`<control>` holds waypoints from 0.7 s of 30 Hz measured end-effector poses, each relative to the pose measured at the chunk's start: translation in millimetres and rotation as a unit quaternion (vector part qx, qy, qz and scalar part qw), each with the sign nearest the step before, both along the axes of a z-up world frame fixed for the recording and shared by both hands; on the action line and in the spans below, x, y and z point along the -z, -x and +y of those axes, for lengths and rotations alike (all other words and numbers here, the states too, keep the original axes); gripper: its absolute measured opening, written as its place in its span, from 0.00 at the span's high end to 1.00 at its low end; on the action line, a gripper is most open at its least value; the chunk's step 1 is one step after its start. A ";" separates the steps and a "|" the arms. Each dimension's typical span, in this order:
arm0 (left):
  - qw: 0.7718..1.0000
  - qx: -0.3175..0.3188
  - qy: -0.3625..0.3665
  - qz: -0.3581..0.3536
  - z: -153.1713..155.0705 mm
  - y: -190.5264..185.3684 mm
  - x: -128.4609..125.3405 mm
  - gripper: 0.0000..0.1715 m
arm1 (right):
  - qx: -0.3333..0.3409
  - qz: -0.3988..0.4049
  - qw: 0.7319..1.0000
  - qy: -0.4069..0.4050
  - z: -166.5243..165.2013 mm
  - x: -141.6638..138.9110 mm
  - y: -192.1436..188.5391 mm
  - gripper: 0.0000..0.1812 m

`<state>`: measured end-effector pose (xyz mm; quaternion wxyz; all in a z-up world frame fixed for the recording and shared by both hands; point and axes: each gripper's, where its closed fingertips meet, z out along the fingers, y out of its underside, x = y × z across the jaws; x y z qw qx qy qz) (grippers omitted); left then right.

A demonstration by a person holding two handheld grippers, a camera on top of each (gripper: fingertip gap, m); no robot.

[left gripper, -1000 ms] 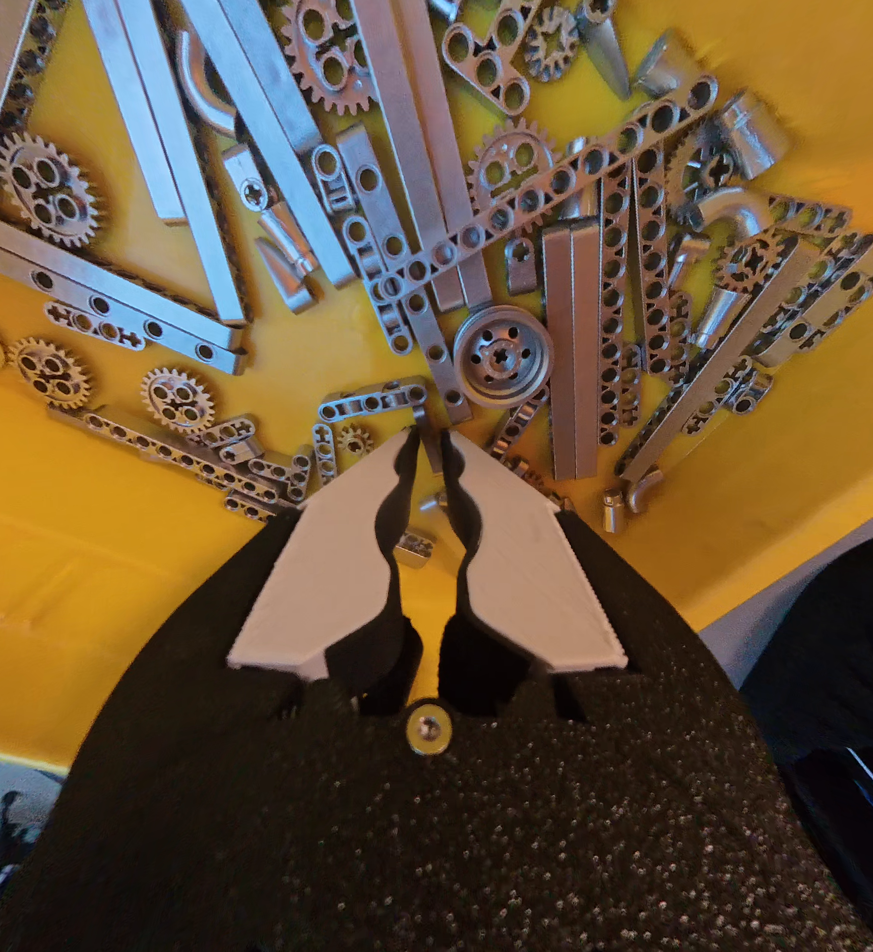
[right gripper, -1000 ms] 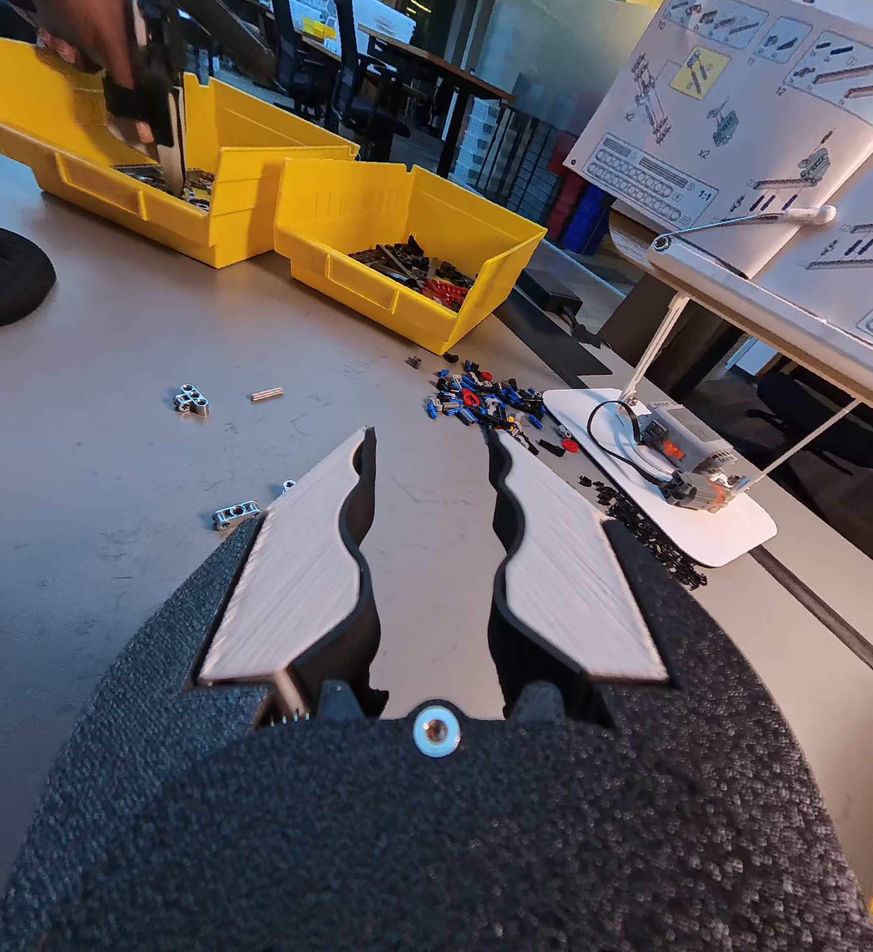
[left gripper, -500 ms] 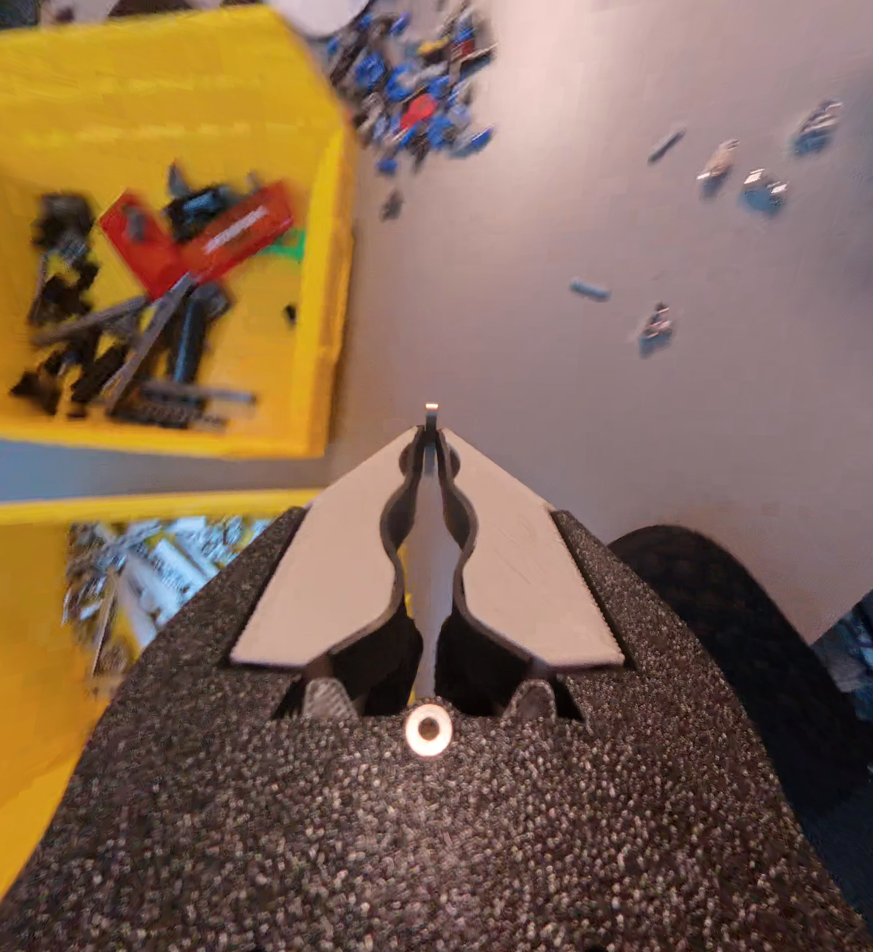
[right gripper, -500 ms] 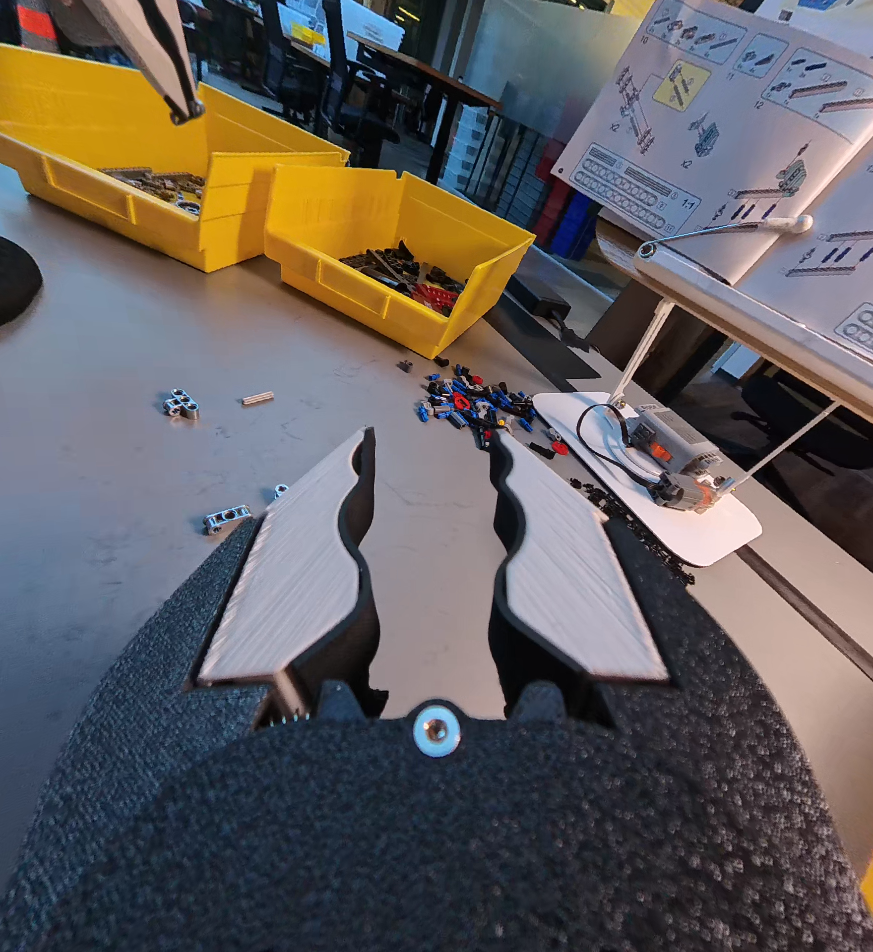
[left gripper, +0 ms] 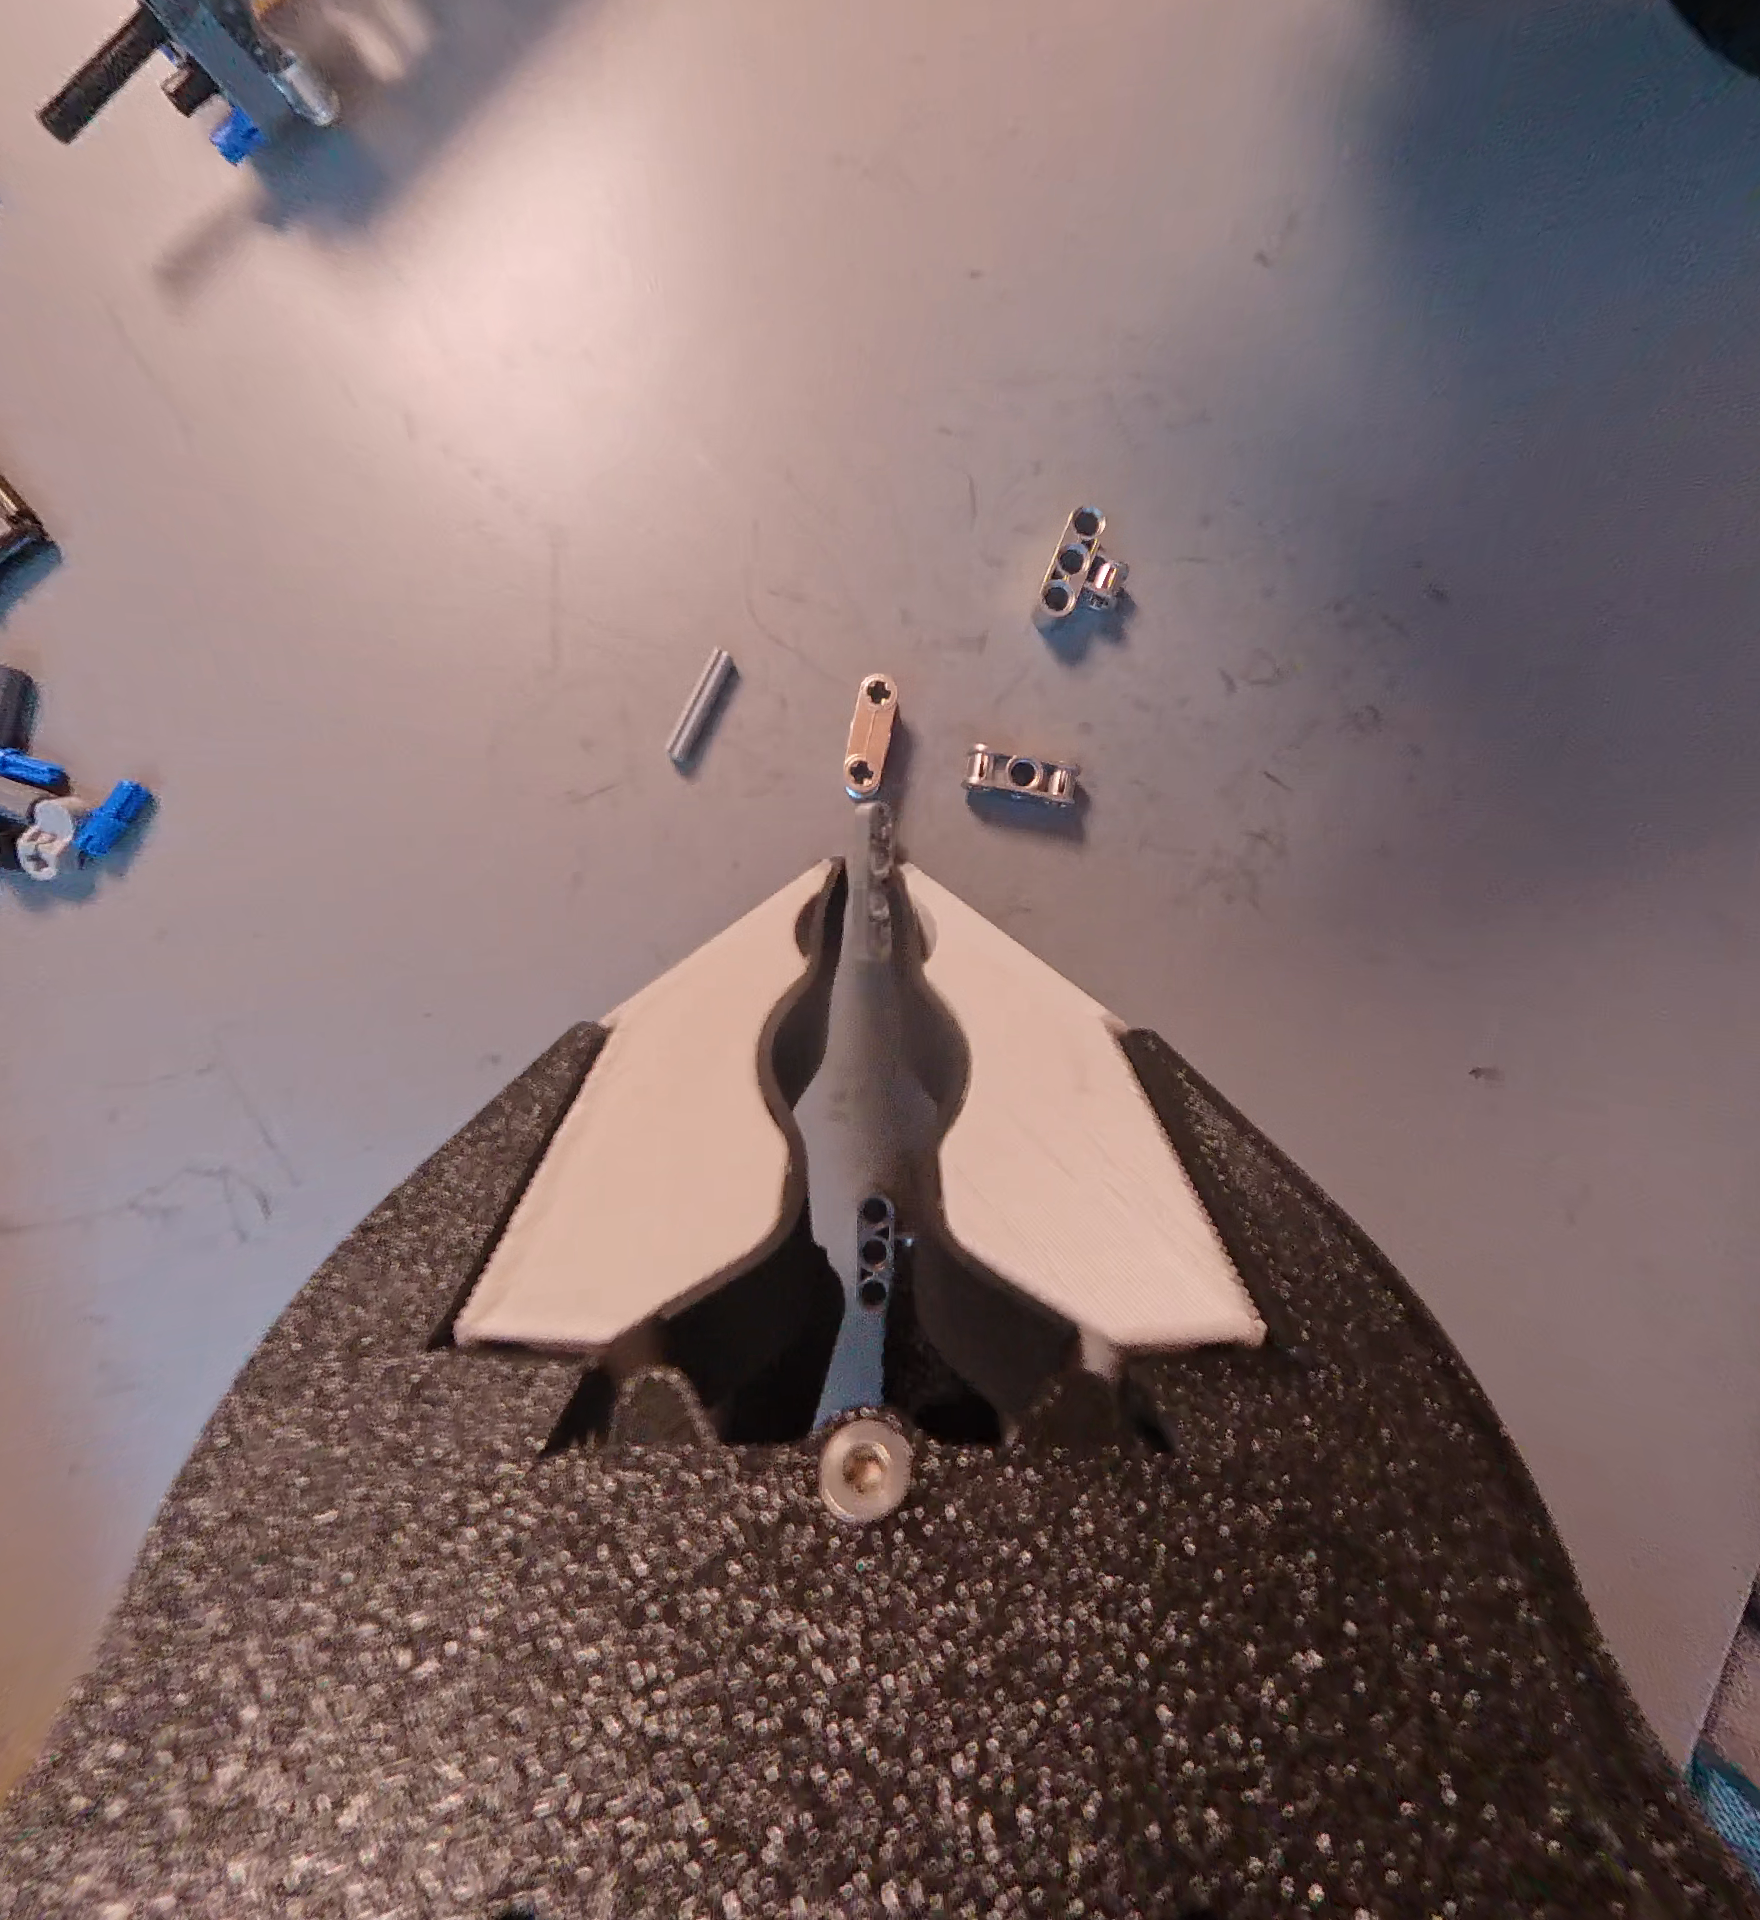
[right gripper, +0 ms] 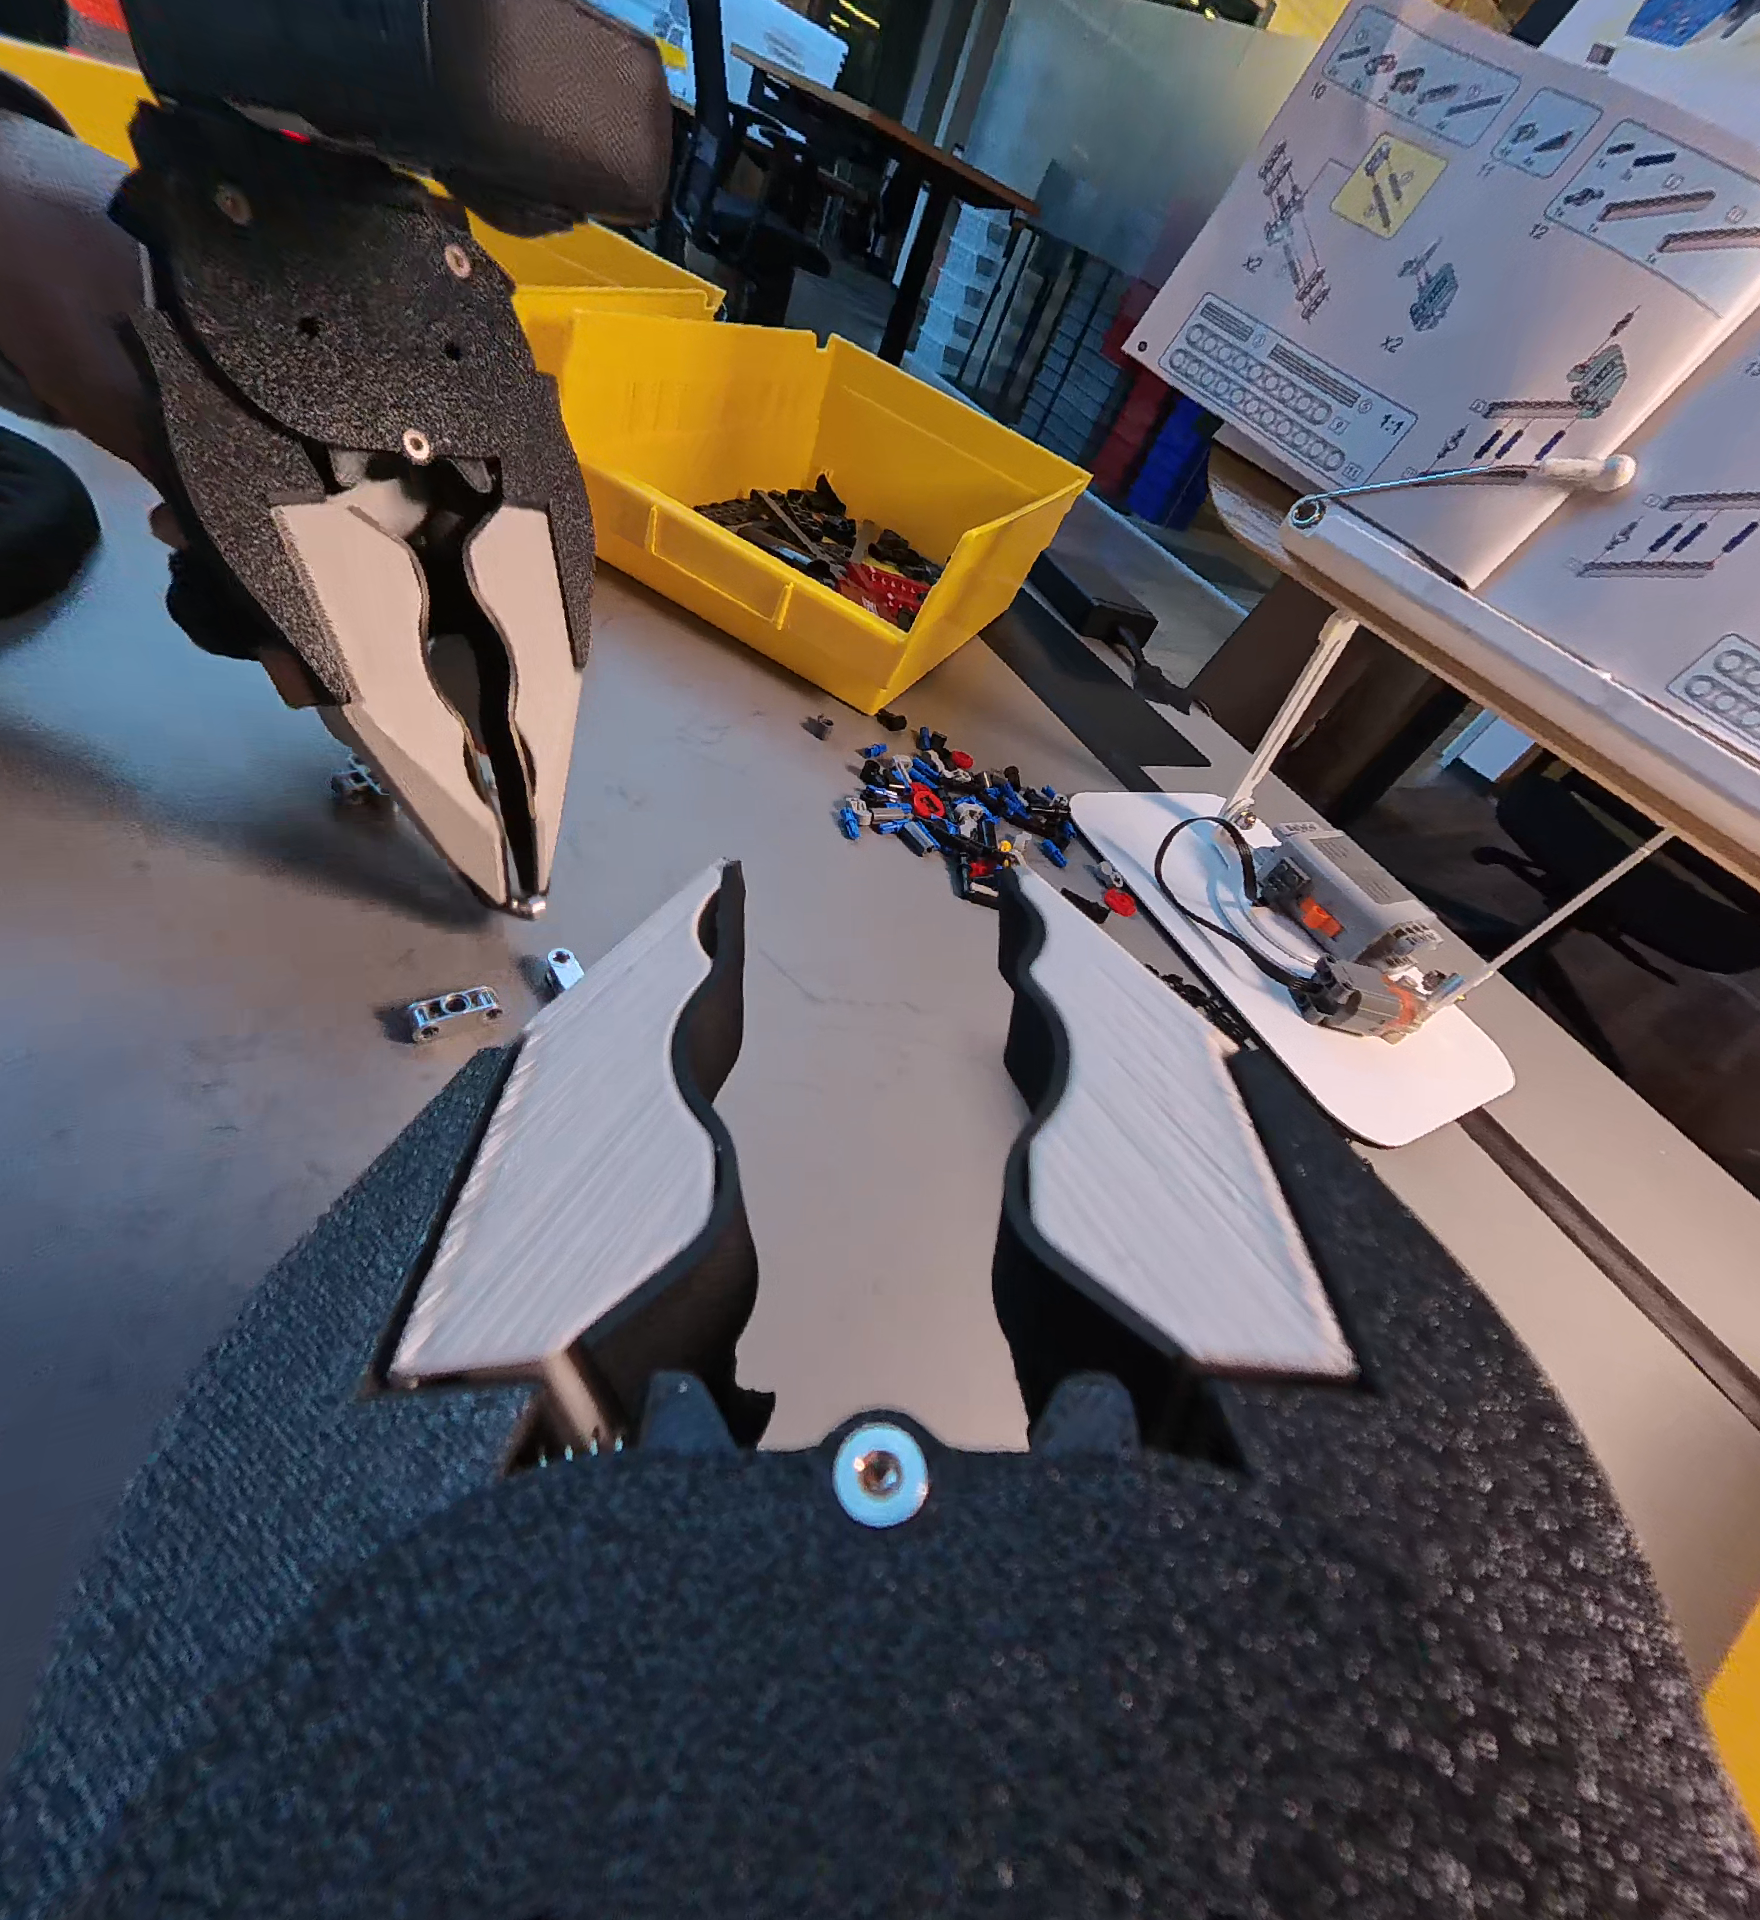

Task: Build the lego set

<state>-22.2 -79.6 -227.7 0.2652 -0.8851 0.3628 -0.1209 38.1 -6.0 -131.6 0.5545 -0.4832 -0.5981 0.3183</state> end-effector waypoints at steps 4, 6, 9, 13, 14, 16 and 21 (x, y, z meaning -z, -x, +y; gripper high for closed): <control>1.000 -0.014 0.004 -0.008 -3.8 9.5 -4.5 0.93 | -0.003 0.000 1.000 -0.009 -2.6 -2.9 -0.4 0.74; 0.999 -0.041 -0.021 -0.001 -5.6 32.1 -22.7 0.93 | -0.002 0.001 1.000 -0.012 -2.8 -3.9 -0.7 0.74; 0.990 -0.118 -0.068 0.031 -14.1 98.1 -69.2 0.93 | 0.002 0.002 1.000 -0.009 -0.2 -4.2 -1.8 0.73; 0.958 -0.248 -0.075 0.125 -52.7 225.7 -123.8 0.91 | -0.001 0.010 1.000 -0.002 -2.2 -8.1 -1.7 0.73; 0.948 -0.272 -0.056 0.154 -68.5 256.8 -128.2 0.91 | -0.003 0.010 1.000 -0.002 -3.6 -8.5 -1.3 0.73; 0.936 -0.290 0.004 0.198 -102.9 306.0 -123.5 0.91 | -0.007 0.009 1.000 -0.002 -5.8 -7.1 0.0 0.74; 0.915 -0.278 0.162 0.242 -172.7 369.5 -70.9 0.90 | -0.007 -0.004 1.000 0.006 -4.1 3.8 2.7 0.73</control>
